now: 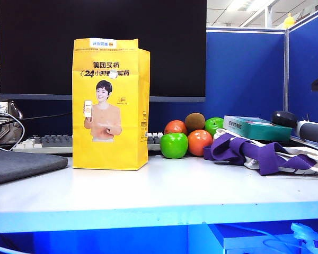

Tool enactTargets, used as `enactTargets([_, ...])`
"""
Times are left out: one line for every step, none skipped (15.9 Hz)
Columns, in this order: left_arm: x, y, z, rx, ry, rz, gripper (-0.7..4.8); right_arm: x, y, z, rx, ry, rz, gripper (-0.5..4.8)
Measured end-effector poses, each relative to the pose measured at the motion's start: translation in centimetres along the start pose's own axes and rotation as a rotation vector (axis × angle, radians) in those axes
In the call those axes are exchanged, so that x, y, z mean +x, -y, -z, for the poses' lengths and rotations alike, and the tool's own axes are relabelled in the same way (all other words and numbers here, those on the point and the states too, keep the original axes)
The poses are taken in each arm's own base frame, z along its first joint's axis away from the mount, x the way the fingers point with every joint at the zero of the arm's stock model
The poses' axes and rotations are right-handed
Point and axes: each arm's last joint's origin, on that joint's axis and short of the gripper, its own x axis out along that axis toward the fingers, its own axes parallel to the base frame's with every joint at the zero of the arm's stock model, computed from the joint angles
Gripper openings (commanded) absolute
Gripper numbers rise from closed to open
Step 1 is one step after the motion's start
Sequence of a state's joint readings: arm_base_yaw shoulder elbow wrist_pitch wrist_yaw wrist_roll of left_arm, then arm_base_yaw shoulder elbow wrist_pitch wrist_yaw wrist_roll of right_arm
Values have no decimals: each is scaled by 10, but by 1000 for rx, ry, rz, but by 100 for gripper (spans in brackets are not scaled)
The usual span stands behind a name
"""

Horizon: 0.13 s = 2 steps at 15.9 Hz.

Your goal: Pick up the transparent tape and throw it into the yellow paper bag.

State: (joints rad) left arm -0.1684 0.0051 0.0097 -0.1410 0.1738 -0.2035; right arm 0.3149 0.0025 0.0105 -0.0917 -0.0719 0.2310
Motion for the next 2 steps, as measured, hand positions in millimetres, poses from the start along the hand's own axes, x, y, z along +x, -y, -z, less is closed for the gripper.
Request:
enactTargets([0,0,0,0,0,0,461,0,0,0,0,0,0,479])
enactTargets([0,0,0,0,0,0,461,0,0,0,0,0,0,479])
